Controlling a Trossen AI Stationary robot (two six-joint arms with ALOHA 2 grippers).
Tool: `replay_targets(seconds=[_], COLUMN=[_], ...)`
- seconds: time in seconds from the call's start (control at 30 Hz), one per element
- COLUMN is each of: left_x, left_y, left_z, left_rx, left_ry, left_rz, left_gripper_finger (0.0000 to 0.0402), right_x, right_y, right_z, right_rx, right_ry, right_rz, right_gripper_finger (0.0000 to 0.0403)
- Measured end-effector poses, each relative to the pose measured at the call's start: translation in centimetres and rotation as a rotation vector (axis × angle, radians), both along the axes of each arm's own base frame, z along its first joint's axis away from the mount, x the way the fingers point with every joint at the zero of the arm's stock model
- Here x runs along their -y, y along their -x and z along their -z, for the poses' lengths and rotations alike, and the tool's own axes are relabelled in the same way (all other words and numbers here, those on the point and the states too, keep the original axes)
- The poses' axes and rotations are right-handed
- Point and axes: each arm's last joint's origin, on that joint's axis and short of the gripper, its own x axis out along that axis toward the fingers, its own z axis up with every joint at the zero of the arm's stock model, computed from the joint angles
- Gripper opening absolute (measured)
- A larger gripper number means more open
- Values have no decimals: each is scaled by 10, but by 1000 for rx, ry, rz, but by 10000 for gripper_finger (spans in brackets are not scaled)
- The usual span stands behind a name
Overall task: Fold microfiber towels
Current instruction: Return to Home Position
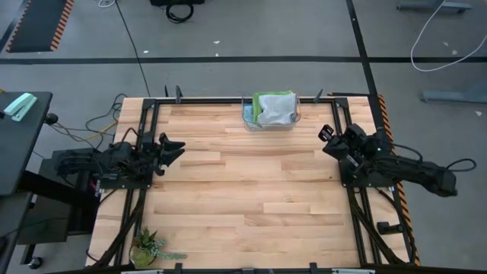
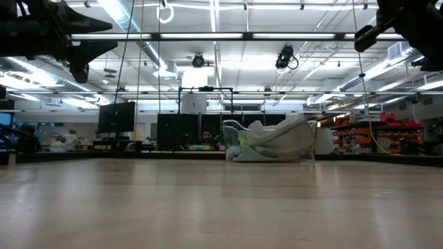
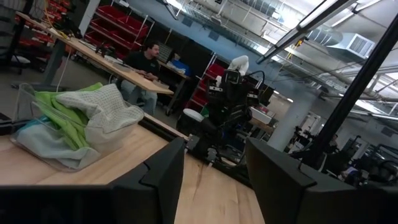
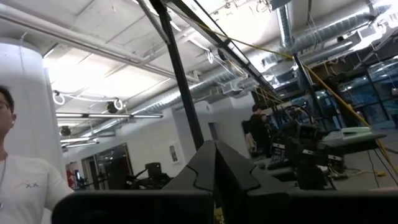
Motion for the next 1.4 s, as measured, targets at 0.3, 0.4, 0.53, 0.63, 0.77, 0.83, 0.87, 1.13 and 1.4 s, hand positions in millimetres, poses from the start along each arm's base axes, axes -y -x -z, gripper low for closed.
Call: replay_targets(seconds=[0.3,0.4,0.53,0.63,0.77,0.83,0.87,1.13,1.4], left_x=[0,0,0,0,0,0,0,0,0], left_y=[0,0,0,-1,-1,0,0,0,0], left_z=[0,0,1,2,2,2,2,2,0], left_rx=[0,0,-10,-15,-3,-1,-1,4,16], left_ry=[0,0,7,38,79,80,81,95,47], left_rz=[0,0,2,9,17,17,17,23,14], left_gripper_finger=[181,183,181,178,177,179,180,177,180], right_x=[7,10,15,17,18,18,18,8,-1], right_y=[4,5,6,6,6,6,6,22,30], right_z=[1,3,5,5,5,5,4,-22,-23], right_rx=[-51,-75,-95,-89,-85,-81,-78,264,332], right_ry=[55,86,76,57,29,42,45,223,291], right_rz=[1,15,58,98,113,121,123,275,179], right_gripper_finger=[16,16,16,16,16,16,16,16,16])
